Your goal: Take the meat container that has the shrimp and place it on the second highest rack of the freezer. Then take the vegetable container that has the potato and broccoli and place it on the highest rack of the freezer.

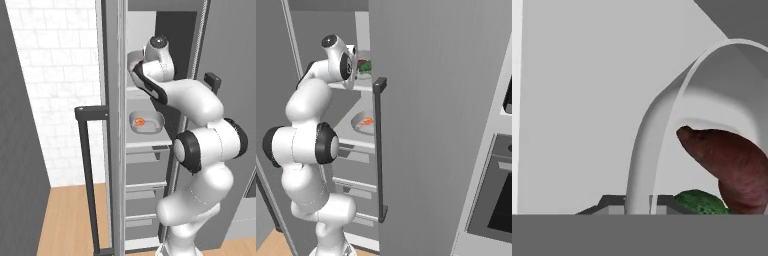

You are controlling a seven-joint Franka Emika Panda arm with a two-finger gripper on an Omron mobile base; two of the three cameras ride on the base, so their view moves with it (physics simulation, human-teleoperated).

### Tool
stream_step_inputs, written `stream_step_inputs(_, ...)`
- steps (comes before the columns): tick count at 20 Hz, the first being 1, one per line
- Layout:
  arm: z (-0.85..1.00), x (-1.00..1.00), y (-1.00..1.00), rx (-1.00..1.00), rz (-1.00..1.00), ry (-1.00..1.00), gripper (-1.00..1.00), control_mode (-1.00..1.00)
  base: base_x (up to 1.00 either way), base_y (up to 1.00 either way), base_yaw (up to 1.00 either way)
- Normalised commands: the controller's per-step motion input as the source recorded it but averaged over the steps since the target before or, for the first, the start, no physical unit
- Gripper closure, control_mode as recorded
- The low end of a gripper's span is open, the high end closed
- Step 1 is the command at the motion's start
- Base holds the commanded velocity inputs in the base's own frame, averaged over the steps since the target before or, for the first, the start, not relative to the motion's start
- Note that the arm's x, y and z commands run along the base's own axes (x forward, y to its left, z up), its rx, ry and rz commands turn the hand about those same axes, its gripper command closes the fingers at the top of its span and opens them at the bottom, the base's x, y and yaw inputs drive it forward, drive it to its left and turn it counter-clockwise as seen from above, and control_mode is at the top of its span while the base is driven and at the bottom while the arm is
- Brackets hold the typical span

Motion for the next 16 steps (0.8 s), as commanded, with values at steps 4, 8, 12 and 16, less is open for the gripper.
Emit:
stream_step_inputs(4,-0.24,0.65,0.0,0.0,0.0,0.0,1.0,-1.0,0.0,0.0,0.0)
stream_step_inputs(8,-0.27,0.5,0.0,0.0,0.0,-0.02,1.0,-1.0,0.0,0.0,0.0)
stream_step_inputs(12,-0.27,0.33,0.0,0.0,0.0,-0.07,1.0,-1.0,0.0,0.0,0.0)
stream_step_inputs(16,-0.06,0.0,0.0,0.0,0.0,-0.08,1.0,-1.0,0.0,0.0,0.0)
